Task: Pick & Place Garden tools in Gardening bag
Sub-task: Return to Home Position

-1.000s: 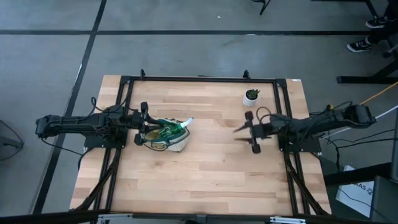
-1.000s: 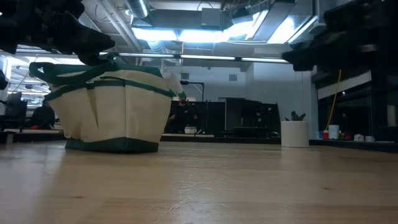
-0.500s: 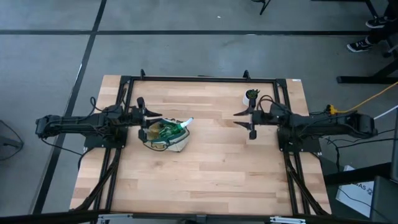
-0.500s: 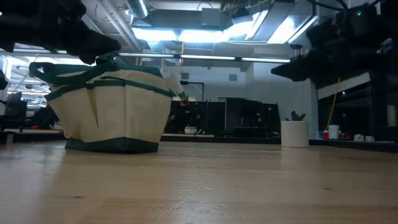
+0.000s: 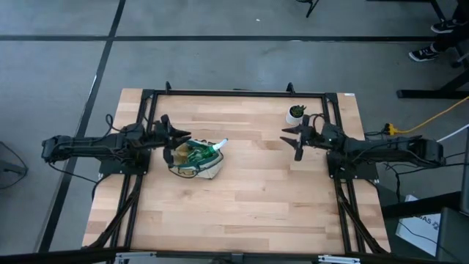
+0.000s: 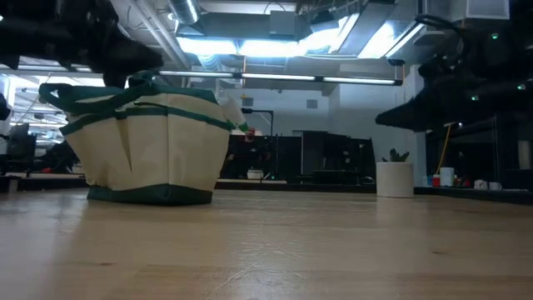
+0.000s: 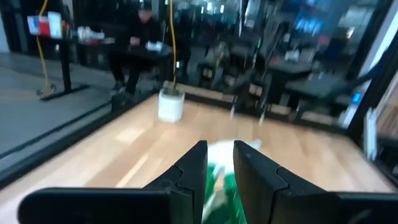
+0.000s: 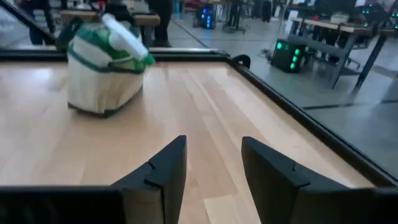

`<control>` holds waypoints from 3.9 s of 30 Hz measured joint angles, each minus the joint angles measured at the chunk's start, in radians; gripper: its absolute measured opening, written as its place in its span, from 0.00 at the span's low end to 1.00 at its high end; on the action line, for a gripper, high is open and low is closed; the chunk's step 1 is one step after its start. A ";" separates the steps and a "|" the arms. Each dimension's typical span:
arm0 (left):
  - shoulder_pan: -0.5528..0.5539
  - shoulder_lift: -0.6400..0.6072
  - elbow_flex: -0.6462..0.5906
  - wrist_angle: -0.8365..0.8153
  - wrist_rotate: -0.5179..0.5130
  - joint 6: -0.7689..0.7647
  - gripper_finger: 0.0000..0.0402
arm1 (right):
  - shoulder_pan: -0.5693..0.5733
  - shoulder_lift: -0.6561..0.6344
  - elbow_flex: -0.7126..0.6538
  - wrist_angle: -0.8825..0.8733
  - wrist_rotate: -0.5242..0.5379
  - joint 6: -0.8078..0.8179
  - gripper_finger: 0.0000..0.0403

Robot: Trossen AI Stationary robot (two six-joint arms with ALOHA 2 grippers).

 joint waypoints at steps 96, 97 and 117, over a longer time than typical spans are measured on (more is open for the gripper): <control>0.000 -0.336 -0.157 -0.078 -0.075 0.214 0.18 | -0.001 -0.127 -0.005 -0.060 0.051 -0.149 0.39; 0.000 -0.336 -0.157 -0.078 -0.075 0.214 0.18 | -0.001 -0.128 -0.005 -0.060 0.051 -0.149 0.39; 0.000 -0.336 -0.157 -0.078 -0.075 0.214 0.18 | -0.001 -0.127 -0.005 -0.060 0.050 -0.149 0.39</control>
